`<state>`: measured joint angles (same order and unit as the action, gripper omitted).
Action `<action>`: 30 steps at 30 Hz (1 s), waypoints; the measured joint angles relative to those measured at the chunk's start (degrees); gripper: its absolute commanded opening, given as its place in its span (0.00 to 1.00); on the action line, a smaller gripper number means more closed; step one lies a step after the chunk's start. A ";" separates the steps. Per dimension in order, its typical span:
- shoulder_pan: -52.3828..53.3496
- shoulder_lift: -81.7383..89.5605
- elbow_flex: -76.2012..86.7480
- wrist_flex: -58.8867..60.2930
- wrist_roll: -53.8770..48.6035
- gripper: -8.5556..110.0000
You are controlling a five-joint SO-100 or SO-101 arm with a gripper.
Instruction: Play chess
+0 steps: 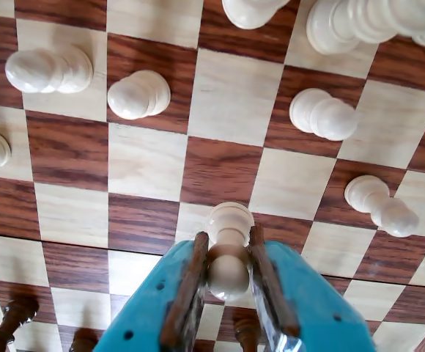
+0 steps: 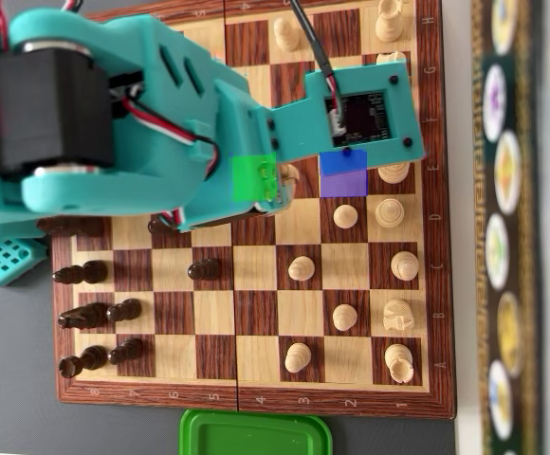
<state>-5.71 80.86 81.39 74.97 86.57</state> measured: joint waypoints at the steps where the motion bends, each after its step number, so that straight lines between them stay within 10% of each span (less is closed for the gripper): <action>1: 0.00 0.97 1.05 0.00 0.00 0.13; 30: -1.67 7.47 14.06 -5.71 0.18 0.13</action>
<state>-7.38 88.33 95.45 69.26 86.75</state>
